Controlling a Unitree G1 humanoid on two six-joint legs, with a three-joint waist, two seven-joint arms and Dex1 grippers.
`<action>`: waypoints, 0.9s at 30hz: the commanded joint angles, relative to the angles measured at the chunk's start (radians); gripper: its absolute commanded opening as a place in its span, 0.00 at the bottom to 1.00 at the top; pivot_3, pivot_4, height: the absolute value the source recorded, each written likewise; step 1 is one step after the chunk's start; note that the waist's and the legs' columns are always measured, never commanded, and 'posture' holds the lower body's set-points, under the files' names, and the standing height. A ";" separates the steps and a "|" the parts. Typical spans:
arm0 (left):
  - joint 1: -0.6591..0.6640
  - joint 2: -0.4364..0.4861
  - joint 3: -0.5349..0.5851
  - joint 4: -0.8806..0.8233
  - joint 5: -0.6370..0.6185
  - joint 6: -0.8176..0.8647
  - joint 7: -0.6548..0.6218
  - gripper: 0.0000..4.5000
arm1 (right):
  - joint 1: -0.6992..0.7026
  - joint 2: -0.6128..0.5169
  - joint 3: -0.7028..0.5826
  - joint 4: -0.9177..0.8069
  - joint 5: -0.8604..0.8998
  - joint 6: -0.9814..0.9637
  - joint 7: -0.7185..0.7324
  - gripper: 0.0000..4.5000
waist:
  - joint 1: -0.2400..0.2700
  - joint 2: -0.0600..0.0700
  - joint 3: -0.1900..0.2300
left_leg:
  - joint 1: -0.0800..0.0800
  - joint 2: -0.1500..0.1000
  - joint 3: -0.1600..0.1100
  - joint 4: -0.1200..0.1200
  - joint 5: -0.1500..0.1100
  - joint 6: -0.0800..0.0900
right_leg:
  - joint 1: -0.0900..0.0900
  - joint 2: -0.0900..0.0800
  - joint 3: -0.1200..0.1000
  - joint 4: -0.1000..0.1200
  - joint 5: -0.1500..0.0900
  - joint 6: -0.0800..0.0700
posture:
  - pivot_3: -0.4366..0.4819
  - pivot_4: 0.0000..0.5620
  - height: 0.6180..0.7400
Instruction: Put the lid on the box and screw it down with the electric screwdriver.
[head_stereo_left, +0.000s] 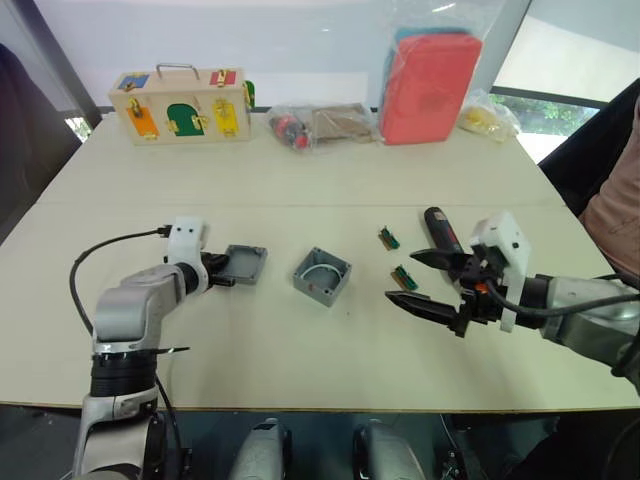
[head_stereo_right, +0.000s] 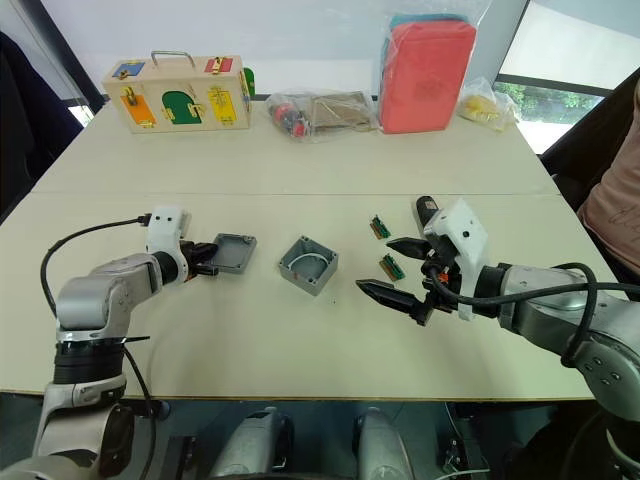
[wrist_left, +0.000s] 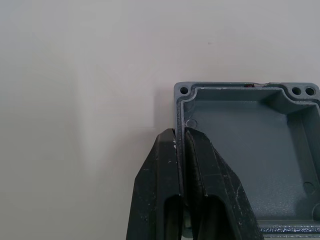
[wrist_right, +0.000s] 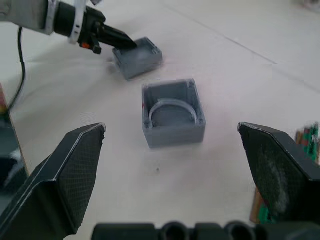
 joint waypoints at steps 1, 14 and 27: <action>-0.071 0.002 0.043 -0.099 -0.089 -0.195 -0.090 0.01 | -0.081 0.100 0.014 0.075 0.121 0.035 -0.151 1.00 | 0.002 0.000 0.000 | -0.001 0.000 0.000 0.001 0.000 0.000 | 0.000 0.000 0.000 0.000 0.000 0.000 | 0.48 0.27 0.92; -0.098 -0.043 -0.183 -0.099 -0.071 -0.507 -0.212 0.01 | -0.289 0.438 0.090 0.324 0.372 0.002 -0.573 1.00 | -0.001 0.000 0.000 | -0.003 -0.002 0.001 0.002 0.000 0.000 | -0.002 -0.002 0.001 0.001 0.000 0.000 | 0.48 0.27 0.92; -0.114 -0.092 -0.227 -0.061 -0.068 -0.548 -0.179 0.01 | -0.276 0.535 0.143 0.300 0.403 -0.033 -0.670 1.00 | -0.005 0.000 0.000 | -0.004 -0.002 0.001 0.002 0.000 0.000 | -0.004 -0.002 0.000 0.001 0.000 0.000 | 0.48 0.27 0.92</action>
